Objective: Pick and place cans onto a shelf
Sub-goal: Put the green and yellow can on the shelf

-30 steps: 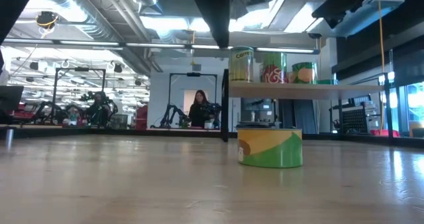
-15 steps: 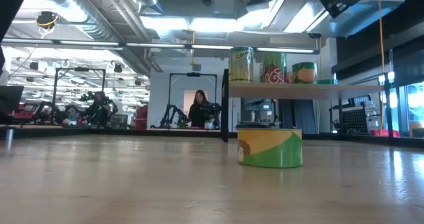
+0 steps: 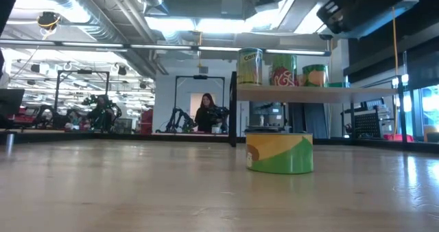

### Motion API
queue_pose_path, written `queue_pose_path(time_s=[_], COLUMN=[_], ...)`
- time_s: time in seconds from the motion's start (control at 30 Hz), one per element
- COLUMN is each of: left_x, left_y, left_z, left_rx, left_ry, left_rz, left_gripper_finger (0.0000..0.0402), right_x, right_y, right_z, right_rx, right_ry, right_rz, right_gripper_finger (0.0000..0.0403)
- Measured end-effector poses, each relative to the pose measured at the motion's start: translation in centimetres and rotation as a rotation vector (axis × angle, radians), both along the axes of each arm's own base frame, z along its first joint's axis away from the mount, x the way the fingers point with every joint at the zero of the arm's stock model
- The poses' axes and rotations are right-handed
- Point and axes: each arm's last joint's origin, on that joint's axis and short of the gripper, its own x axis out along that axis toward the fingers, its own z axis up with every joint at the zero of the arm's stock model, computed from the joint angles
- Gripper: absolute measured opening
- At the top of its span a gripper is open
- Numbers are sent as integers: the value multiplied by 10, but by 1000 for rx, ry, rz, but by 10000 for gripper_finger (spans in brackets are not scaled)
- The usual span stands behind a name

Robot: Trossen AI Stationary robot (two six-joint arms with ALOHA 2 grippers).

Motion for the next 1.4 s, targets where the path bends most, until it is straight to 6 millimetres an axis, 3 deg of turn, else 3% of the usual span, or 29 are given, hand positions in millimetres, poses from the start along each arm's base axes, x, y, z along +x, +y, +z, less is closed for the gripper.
queue_pose_path(time_s=[0.3,0.53,0.87,1.1,1.4], left_x=[-6,-8,-20,-35,-42], left_y=[-5,-13,-40,-63,-76], left_z=[6,6,8,14,15], left_rx=[-13,-24,-41,-6,-25], left_ry=[-31,-49,-93,-129,-124], left_rz=[12,29,21,-41,-86], left_gripper_finger=[33,33,33,33,33], right_x=[41,63,90,111,139], right_y=[19,26,36,42,47], right_z=[-11,-21,-41,-72,-82], right_rx=[98,100,94,142,100], right_ry=[133,175,158,212,202], right_rz=[-120,-137,-46,-123,-169], right_gripper_finger=[7,35,59,60,60])
